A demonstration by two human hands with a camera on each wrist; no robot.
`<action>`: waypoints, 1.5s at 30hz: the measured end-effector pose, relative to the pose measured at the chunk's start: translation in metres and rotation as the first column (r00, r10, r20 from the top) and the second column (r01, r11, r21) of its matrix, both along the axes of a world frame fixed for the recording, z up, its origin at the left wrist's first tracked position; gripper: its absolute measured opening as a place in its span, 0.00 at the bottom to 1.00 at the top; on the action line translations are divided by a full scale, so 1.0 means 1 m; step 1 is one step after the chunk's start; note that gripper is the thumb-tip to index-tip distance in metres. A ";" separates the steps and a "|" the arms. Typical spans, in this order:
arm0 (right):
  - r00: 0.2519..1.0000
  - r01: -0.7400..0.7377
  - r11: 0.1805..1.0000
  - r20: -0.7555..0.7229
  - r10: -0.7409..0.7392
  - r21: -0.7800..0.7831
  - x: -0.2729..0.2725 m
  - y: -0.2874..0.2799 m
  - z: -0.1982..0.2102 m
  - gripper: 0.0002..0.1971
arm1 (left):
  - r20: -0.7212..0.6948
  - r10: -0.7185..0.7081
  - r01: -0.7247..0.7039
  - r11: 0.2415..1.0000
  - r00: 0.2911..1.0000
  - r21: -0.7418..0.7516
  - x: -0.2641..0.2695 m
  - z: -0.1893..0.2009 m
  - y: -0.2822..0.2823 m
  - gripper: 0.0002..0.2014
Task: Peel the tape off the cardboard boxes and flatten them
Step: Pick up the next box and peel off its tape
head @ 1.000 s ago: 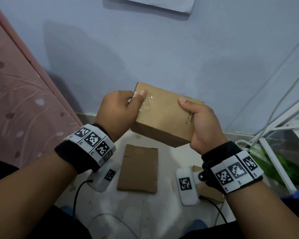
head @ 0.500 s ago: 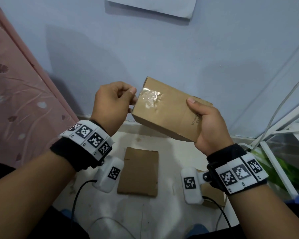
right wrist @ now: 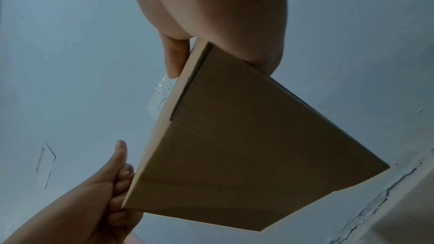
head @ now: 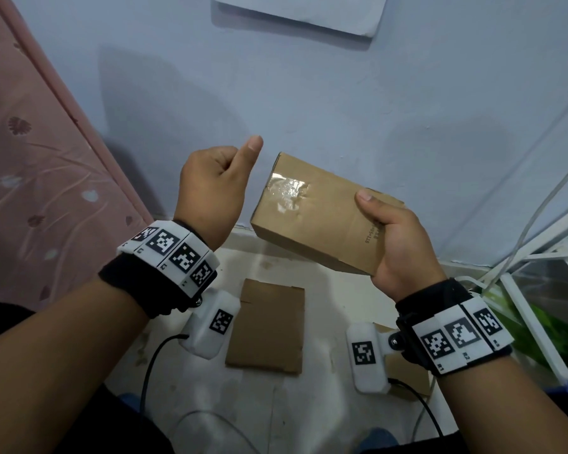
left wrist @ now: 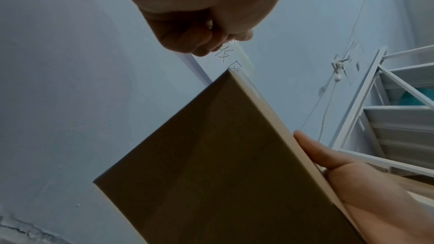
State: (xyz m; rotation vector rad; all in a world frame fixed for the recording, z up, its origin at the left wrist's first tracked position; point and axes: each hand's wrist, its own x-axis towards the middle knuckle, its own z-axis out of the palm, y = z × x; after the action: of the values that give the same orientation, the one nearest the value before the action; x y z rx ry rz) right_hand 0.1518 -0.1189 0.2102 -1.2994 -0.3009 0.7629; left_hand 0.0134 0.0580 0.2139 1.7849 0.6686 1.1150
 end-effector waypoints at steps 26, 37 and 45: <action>0.999 0.043 0.998 -0.018 -0.042 0.037 0.001 0.001 -0.003 0.10 | -0.098 -0.087 0.089 0.996 0.991 0.016 0.001 -0.002 -0.003 0.11; 0.995 0.052 0.999 0.080 -0.052 0.002 -0.007 0.001 -0.010 0.08 | -0.302 -0.248 0.185 0.957 0.920 -0.222 -0.001 -0.003 0.002 0.25; 0.988 0.021 1.000 0.152 -0.017 -0.020 -0.008 -0.002 -0.009 0.11 | -0.324 -0.317 0.218 0.927 0.891 -0.305 -0.003 0.003 0.008 0.05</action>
State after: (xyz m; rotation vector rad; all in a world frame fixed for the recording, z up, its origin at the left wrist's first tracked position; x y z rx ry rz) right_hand 0.1441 -0.1204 0.2012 -1.3822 -0.4029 0.6537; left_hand 0.0105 0.0660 0.2173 1.8022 0.7222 0.4784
